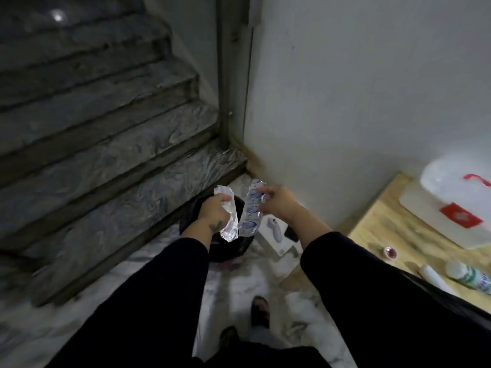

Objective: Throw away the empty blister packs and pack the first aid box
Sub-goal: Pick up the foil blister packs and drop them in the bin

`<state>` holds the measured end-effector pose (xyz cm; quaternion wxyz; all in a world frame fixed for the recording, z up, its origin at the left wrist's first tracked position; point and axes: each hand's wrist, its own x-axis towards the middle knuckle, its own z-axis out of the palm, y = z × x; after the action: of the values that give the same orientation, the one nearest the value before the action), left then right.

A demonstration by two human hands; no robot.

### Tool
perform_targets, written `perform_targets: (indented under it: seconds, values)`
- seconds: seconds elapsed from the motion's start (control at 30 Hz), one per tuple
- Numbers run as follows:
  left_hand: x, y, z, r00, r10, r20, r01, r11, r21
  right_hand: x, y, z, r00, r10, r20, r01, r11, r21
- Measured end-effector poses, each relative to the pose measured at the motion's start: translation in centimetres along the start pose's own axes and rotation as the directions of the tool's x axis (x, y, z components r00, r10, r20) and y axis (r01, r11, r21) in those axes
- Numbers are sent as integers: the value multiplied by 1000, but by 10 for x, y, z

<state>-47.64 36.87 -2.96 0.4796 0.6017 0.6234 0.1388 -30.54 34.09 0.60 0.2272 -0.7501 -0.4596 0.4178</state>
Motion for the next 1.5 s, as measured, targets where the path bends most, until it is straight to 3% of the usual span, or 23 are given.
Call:
perform_targets:
  seconds: [0.3,0.47,0.6,0.8,0.93,1.07,1.2,1.5]
  values:
    - [86,-83,-13,978,-209,1,209,977,38,110,15,102,986,36,163,-2,979,-203]
    - [149,-115,6,934,-337,120,334,942,43,178,38,143,970,91,227,-33,968,-248]
    - [174,-130,24,903,-385,192,381,923,58,199,55,163,908,218,357,-143,964,-225]
    - [166,-134,33,864,-454,217,436,891,126,191,67,153,868,243,433,-83,930,-357]
    - [156,-104,21,920,-356,167,321,925,201,179,51,126,865,265,426,-74,908,-413]
    - [130,-61,11,942,-292,167,244,935,259,148,33,89,918,158,363,32,884,-466]
    - [91,-13,9,964,-169,203,97,941,324,97,19,41,946,108,305,43,891,-451]
    - [13,115,73,935,132,329,-267,872,411,-26,41,-91,997,70,-41,-81,904,-419]
